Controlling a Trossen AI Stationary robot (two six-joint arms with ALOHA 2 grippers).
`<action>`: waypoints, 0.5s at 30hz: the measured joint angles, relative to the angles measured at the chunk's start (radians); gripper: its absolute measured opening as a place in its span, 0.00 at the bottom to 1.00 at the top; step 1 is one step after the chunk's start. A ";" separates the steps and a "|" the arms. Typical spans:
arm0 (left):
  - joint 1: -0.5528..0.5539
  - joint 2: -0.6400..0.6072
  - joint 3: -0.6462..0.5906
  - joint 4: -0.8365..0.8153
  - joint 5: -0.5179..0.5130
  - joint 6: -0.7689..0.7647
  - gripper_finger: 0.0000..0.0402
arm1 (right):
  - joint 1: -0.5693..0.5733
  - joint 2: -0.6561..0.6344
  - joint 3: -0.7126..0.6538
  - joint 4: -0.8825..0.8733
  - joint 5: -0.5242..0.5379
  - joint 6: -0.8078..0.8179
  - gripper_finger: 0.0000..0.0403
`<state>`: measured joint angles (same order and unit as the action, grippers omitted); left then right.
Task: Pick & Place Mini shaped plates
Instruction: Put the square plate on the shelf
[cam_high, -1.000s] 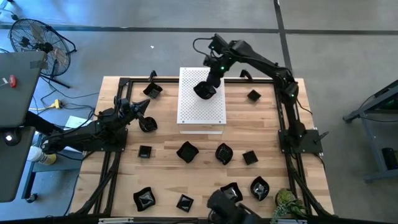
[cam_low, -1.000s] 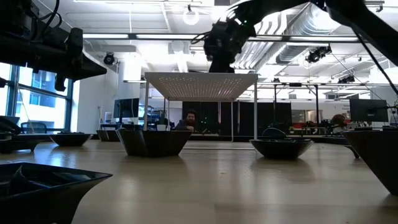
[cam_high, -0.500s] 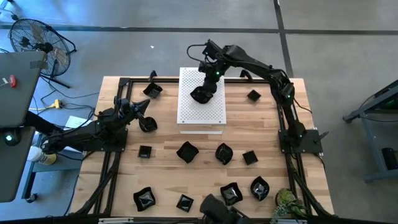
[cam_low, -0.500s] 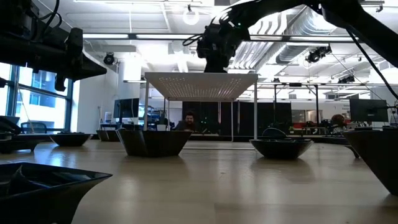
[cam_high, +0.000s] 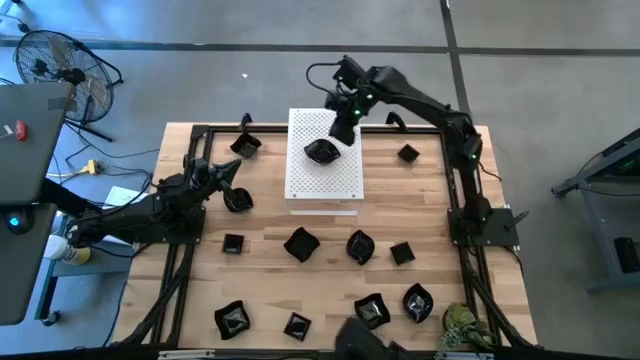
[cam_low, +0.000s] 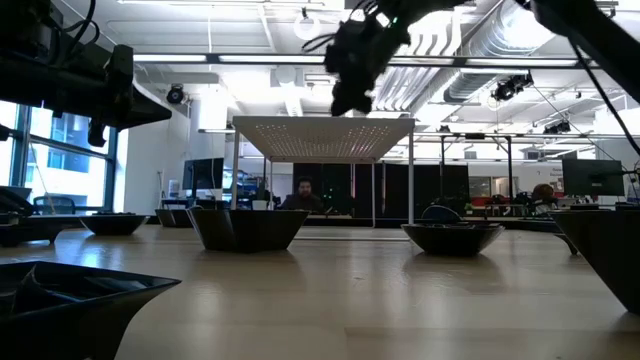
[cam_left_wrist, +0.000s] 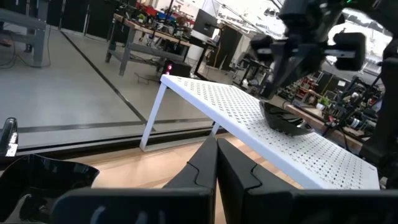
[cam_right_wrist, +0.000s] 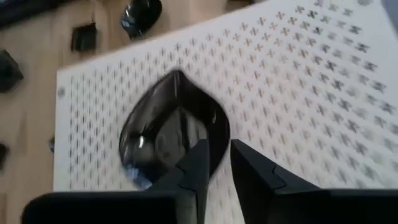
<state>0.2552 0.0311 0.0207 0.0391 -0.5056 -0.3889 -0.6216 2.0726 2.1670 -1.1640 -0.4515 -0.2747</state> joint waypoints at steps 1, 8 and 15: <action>0.000 0.000 0.000 0.000 0.000 0.000 0.00 | 0.000 -0.022 0.000 -0.031 0.030 -0.017 0.11; 0.000 0.000 0.000 0.000 0.004 0.000 0.00 | -0.031 -0.187 -0.064 -0.149 0.152 -0.044 0.02; 0.000 0.000 0.000 0.000 0.005 0.000 0.00 | -0.069 -0.448 -0.455 0.082 0.156 0.089 0.01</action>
<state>0.2553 0.0315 0.0205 0.0391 -0.5003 -0.3892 -0.6901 1.6247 1.7124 -1.0817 -0.2951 -0.1856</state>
